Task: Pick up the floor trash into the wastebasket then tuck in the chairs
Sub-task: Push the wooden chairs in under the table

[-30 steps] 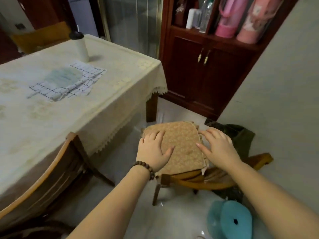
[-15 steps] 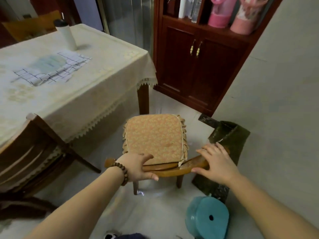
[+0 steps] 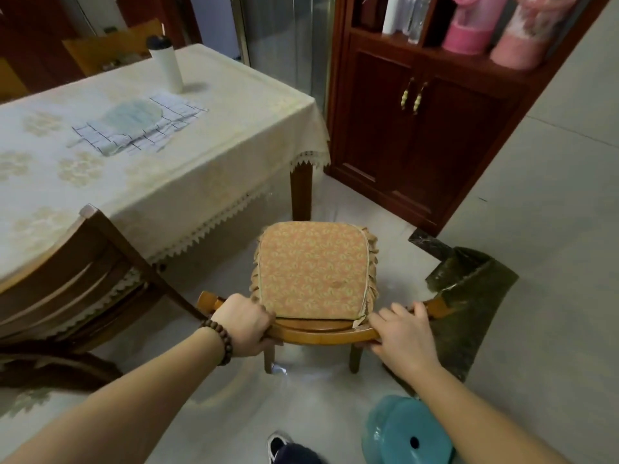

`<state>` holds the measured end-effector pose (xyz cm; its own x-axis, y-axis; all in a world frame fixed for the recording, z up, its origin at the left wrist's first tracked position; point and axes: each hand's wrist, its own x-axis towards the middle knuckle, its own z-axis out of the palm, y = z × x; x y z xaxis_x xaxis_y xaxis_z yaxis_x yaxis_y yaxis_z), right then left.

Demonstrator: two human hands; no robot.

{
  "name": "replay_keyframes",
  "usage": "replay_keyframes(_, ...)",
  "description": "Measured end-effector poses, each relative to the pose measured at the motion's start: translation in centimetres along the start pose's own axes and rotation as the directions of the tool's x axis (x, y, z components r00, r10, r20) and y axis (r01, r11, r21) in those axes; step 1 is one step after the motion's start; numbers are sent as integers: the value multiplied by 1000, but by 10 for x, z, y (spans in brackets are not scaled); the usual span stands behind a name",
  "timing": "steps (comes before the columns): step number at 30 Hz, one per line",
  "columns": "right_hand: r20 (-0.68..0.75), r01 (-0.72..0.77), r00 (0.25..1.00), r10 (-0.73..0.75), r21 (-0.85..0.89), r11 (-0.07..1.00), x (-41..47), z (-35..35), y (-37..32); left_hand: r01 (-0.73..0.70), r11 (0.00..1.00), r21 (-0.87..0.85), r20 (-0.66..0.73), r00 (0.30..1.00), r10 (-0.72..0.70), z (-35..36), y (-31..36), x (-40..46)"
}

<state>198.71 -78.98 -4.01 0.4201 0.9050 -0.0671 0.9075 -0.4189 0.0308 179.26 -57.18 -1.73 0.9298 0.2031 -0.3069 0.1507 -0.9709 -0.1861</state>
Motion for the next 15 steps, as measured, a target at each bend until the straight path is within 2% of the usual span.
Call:
replay_keyframes(6,-134,-2,991,4,15,1000,30,-10,-17,3,1000,9,-42,999,-2,1,-48,11)
replay_keyframes(15,-197,-71,977,81,58,996,83,-17,-84,-11,1000,2,-73,997,11,16,-143,18)
